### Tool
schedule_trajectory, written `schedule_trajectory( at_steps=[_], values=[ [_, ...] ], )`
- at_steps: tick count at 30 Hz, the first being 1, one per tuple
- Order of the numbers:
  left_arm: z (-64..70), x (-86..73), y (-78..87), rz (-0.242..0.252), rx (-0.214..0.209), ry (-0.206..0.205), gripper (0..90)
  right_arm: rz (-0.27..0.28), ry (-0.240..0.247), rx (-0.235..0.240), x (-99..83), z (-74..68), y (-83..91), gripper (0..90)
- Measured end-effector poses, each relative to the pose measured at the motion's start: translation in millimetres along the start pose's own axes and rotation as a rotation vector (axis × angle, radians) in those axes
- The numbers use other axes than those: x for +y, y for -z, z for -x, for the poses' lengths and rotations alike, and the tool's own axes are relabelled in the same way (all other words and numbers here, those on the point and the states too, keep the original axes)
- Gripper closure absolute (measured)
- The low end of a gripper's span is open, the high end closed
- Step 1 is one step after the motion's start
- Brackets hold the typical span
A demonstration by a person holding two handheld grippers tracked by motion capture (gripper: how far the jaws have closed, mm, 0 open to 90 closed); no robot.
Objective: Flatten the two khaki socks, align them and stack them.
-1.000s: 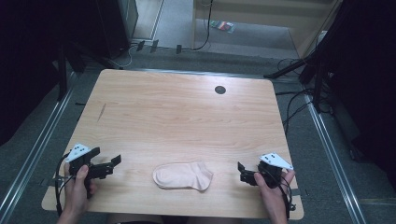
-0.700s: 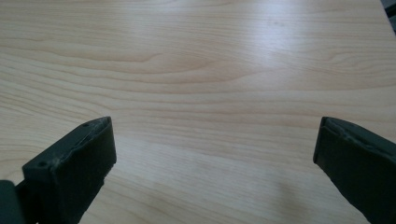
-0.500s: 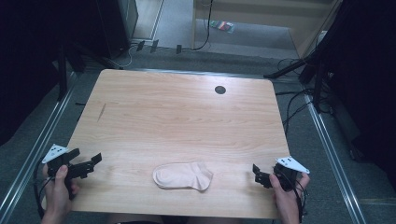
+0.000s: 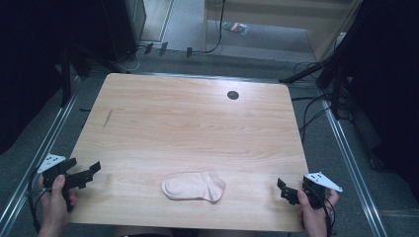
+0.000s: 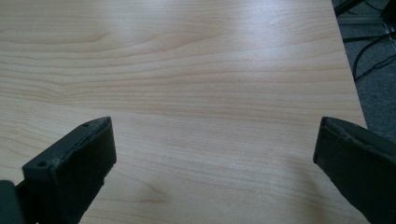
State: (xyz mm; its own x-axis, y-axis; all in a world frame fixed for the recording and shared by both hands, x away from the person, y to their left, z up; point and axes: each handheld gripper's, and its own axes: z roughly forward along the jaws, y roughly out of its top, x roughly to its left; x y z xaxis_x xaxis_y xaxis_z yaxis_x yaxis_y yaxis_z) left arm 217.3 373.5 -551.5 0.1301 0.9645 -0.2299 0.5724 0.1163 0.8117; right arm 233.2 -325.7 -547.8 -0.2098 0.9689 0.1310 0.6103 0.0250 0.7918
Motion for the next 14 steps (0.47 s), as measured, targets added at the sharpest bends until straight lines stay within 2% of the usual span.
schedule_trajectory(
  at_steps=[3,9,14],
  values=[
    [-1.4,-0.3,-0.6,0.000,-0.006,0.016,2.9,-0.007,0.007,0.006,0.4,-0.4,-1.3,0.0],
    [1.7,-0.9,-2.6,-0.012,0.008,-0.002,2.8,-0.032,-0.004,0.011,1.1,-0.2,-3.4,0.0],
    [3.3,-1.1,-3.5,-0.018,0.017,-0.011,2.8,-0.032,0.000,0.017,0.9,-0.3,-3.4,0.0]
  ],
)
